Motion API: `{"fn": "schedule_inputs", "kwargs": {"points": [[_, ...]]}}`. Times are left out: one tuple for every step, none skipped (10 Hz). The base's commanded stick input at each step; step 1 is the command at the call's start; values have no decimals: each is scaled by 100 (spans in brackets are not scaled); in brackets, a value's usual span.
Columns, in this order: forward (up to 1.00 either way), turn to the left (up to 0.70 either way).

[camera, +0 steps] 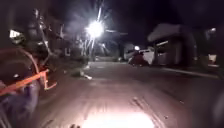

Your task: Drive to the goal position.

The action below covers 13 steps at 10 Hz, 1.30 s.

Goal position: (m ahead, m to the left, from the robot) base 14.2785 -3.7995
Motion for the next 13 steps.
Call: {"fn": "schedule_inputs", "kwargs": {"points": [[100, 0], [100, 0], [100, 0], [100, 0], [100, 0], [100, 0], [100, 0], [100, 0], [100, 0], [100, 0], [100, 0], [100, 0], [100, 0]]}}
